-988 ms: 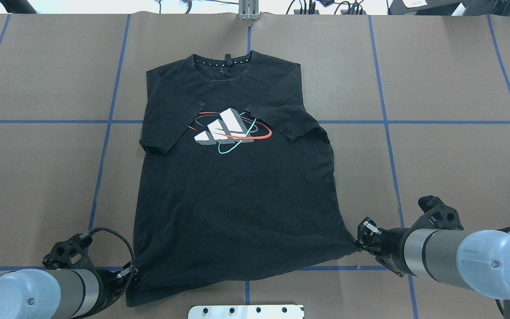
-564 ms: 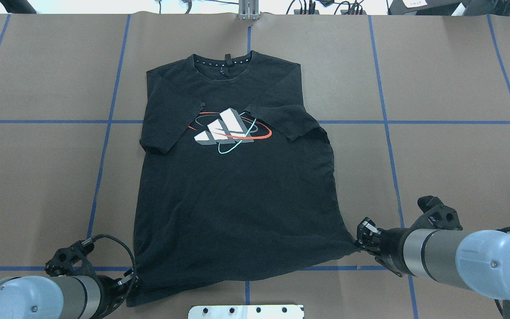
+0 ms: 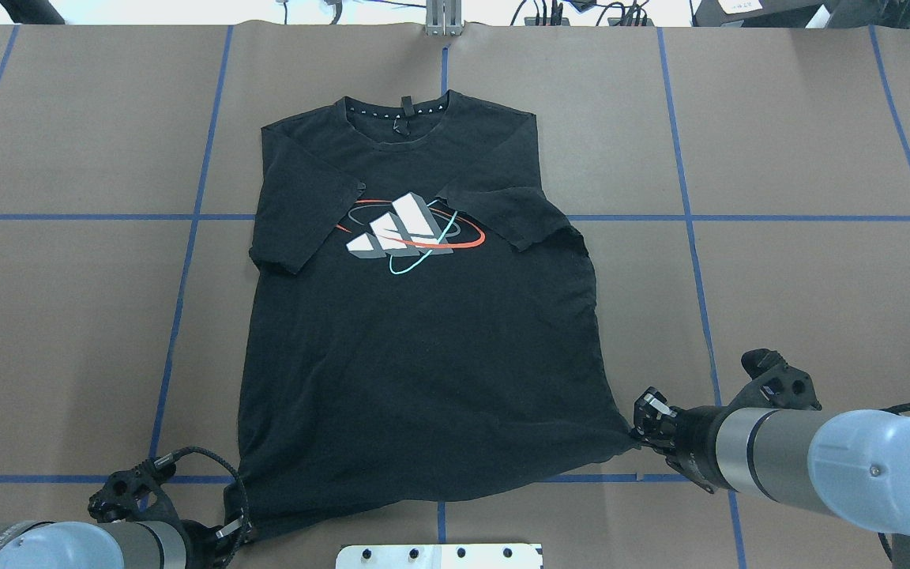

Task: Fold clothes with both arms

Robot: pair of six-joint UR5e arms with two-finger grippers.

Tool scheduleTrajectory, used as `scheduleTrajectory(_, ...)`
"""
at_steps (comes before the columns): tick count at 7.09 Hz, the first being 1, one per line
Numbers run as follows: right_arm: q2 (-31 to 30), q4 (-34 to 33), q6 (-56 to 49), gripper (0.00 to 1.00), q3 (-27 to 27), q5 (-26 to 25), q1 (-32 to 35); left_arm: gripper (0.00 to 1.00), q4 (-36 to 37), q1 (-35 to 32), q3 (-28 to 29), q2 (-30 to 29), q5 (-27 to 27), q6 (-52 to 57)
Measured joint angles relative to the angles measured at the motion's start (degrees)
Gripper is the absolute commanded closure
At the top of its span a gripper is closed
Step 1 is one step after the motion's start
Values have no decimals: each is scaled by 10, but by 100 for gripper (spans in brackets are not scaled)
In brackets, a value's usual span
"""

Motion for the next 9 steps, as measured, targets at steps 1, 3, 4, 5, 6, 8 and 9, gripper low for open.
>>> scheduleTrajectory(1,0,0,0,100,0,0,0,51,0,0,1,-1,-1,2)
scheduleTrajectory(3,-1,0,0,100,1,0,1,51,0,-7,0,1,5,9)
scheduleTrajectory(4,0,0,1,100,1,0,1,51,1,-6,1,5,20,13)
scheduleTrajectory(5,0,0,1,100,1,0,1,51,1,-1,2,7,46,19)
scheduleTrajectory(6,1,-1,1,100,1,0,1,51,1,6,1,7,72,22)
scheduleTrajectory(8,1,-1,0,100,2,1,1,52,1,20,-2,5,98,24)
scheduleTrajectory(9,1,0,0,100,2,1,0,52,1,25,0,4,100,25)
